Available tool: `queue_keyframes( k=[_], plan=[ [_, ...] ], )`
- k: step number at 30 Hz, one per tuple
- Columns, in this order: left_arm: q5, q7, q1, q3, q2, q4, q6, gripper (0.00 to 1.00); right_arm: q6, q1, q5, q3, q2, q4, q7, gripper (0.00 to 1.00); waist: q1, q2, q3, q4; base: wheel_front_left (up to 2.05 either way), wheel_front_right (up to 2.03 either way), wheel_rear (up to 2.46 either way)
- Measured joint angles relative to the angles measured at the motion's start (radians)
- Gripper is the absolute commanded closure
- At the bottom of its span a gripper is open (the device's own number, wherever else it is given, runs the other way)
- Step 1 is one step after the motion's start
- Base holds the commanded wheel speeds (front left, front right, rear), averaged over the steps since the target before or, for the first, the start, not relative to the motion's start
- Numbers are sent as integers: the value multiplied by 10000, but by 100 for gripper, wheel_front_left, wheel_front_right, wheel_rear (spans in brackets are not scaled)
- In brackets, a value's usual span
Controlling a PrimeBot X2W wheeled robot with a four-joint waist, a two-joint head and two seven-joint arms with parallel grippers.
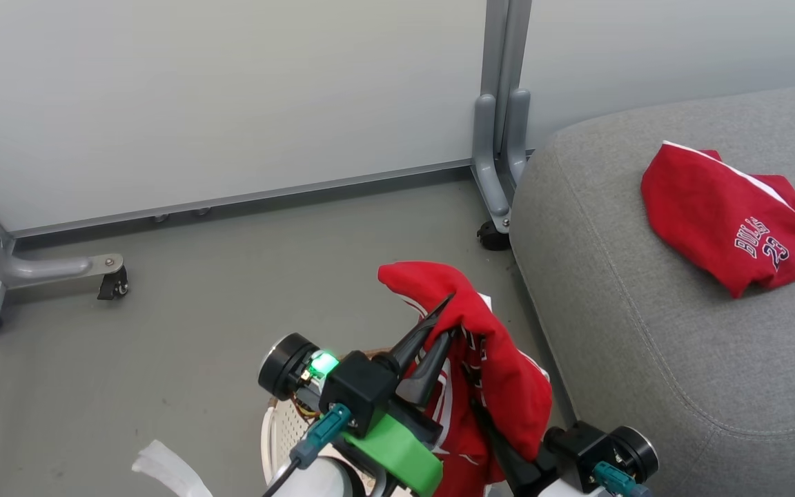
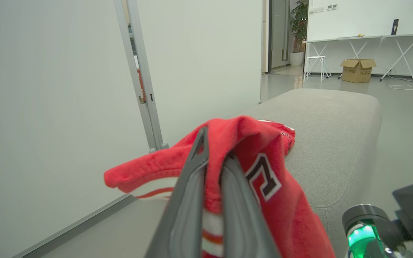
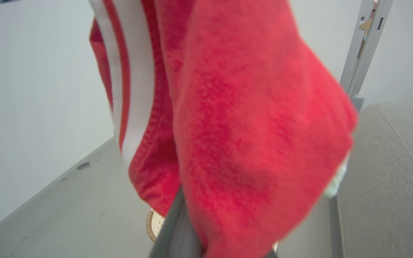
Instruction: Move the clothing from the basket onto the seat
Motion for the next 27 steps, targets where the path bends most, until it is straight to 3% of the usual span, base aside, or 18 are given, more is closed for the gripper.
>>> queue_keyframes(
  k=[14, 15, 16, 27],
  plan=[
    [12, -100, -9, 88, 104, 489, 255, 100, 2, 2, 134, 77, -104, -19, 0, 100, 0, 0, 136, 6, 0, 0, 0],
    [12, -100, -9, 88, 113, 518, 259, 78, 2, 1, 138, 81, -104, -27, 0, 100, 0, 0, 150, 9, 0, 0, 0],
    [-8, -84, -9, 96, 111, 554, 278, 0, 0, 1, 148, 82, -104, -33, 0, 100, 0, 0, 161, 12, 0, 0, 0],
    [-33, 2, -37, 94, 159, 711, 433, 0, 0, 1, 238, 111, -119, -79, 0, 100, 0, 0, 212, 53, 0, 0, 0]
  ],
)
